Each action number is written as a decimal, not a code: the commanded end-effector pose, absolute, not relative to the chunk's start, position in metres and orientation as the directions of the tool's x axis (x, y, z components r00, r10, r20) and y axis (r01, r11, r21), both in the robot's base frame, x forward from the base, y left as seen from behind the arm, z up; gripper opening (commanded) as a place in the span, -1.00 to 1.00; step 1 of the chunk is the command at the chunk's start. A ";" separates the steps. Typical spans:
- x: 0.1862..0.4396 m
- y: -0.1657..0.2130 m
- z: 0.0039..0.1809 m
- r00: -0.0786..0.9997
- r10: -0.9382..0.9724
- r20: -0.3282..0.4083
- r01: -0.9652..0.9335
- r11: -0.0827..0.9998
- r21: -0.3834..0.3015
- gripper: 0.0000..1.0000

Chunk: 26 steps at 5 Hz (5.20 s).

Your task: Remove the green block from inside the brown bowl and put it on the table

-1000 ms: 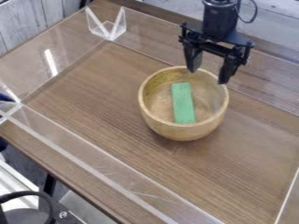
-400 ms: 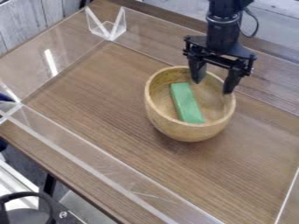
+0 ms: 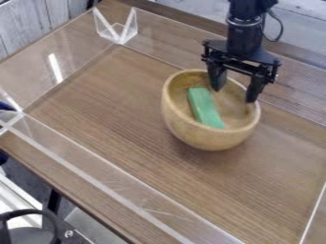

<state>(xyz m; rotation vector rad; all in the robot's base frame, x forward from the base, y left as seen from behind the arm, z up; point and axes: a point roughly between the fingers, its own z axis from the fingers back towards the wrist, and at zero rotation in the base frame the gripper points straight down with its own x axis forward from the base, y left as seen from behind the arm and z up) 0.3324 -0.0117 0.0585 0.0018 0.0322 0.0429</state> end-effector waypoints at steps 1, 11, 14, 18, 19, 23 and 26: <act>0.336 -0.004 0.064 0.997 0.071 -0.018 -0.071 0.997 -0.007 1.00; 0.329 0.037 0.039 0.991 0.108 -0.076 -0.107 0.994 0.018 1.00; 0.328 0.038 0.036 0.992 0.107 -0.073 -0.101 0.992 0.075 1.00; 0.299 0.031 0.018 0.996 0.071 -0.053 -0.064 0.991 0.121 1.00; 0.298 0.033 0.016 0.998 0.052 -0.048 -0.045 0.991 0.125 -1.00; 0.295 0.034 0.026 0.999 0.000 -0.051 0.004 0.997 0.080 -1.00; 0.287 0.034 0.029 0.999 -0.015 -0.046 0.019 0.997 0.078 -1.00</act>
